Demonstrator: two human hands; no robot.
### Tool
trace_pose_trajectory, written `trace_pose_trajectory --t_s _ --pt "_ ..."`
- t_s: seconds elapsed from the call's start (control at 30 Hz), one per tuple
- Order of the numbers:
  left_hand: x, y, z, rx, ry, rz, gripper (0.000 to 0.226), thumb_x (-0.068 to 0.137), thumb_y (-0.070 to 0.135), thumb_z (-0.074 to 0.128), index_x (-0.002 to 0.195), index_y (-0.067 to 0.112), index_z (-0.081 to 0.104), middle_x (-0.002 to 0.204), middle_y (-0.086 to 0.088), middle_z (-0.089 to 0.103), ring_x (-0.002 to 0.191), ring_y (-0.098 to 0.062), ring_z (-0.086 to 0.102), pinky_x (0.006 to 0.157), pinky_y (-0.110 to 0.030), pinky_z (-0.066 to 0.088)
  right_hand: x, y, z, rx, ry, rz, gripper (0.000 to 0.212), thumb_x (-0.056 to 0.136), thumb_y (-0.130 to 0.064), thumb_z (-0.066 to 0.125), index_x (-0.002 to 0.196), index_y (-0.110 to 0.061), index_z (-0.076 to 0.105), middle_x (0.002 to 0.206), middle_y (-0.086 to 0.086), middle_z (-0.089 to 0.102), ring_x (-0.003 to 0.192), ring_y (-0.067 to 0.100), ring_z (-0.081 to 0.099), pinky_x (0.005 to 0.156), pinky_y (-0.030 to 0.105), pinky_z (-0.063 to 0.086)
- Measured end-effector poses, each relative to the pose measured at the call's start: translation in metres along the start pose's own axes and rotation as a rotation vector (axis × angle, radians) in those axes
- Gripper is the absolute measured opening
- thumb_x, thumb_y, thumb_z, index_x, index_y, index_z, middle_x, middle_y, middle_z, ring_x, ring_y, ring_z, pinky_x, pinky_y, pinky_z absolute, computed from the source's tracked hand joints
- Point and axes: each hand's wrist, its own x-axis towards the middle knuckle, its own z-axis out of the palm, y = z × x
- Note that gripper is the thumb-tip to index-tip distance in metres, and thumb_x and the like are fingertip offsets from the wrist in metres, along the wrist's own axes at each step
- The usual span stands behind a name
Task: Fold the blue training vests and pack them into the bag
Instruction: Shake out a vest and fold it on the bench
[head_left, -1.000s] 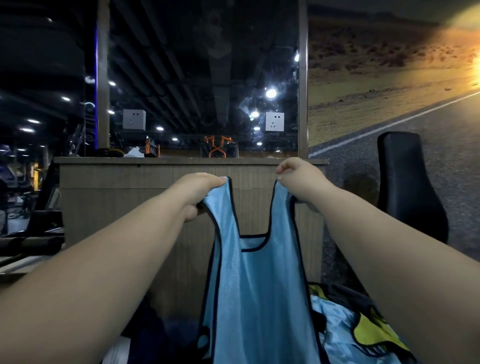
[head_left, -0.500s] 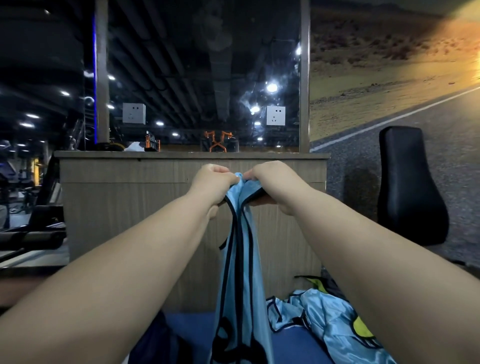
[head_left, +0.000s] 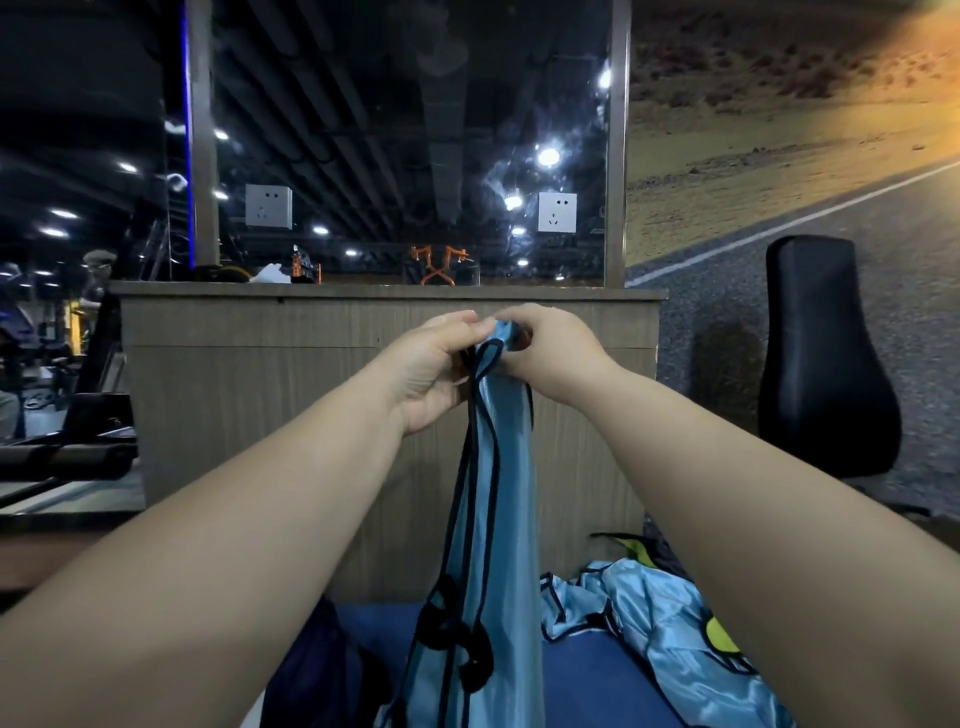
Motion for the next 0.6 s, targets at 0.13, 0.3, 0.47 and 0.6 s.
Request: trace_pose_trajectory --t_s 0.13,0.3,0.47,0.6 --pt "0.0 -0.002 -0.006 0.003 -0.057 0.021 0.08 0.077 0.024 0.075 0.144 0.001 0.037 0.099 -0.009 0.067 0.083 -0.017 0.066 0.072 -0.03 0.055 0.0 0.004 -0.003 -0.06 0.048 -0.024 0.029 0.078 -0.043 0.079 0.097 -0.025 0.066 0.107 -0.001 0.049 0.086 0.011 0.051 0.07 0.022 0.038" --pt "0.002 -0.013 -0.003 -0.161 0.056 0.107 0.059 0.086 0.005 0.068 0.135 0.012 0.037 0.113 -0.01 0.062 0.084 -0.016 0.066 0.083 -0.034 0.054 0.006 0.001 -0.004 0.079 0.089 0.034 0.023 0.088 -0.035 0.069 0.08 -0.018 0.056 0.078 -0.006 0.053 0.071 0.011 0.05 0.058 0.027 0.038" --pt "-0.002 -0.048 -0.003 0.341 0.005 0.037 0.115 0.04 0.038 0.095 0.134 0.024 0.029 0.135 -0.009 0.054 0.117 -0.026 0.059 0.101 -0.049 0.048 0.012 0.0 -0.005 0.104 0.211 0.085 0.015 0.089 -0.032 0.064 0.087 -0.022 0.053 0.076 -0.012 0.053 0.071 0.009 0.048 0.059 0.028 0.036" --pt "0.001 -0.08 -0.008 0.658 -0.081 -0.029 0.077 0.059 0.027 0.091 0.123 0.019 0.049 0.123 -0.002 0.063 0.109 -0.019 0.064 0.101 -0.043 0.05 0.017 0.003 -0.012 0.147 0.288 0.094 0.012 0.091 -0.031 0.063 0.09 -0.022 0.055 0.078 -0.01 0.053 0.069 0.007 0.048 0.055 0.024 0.037"
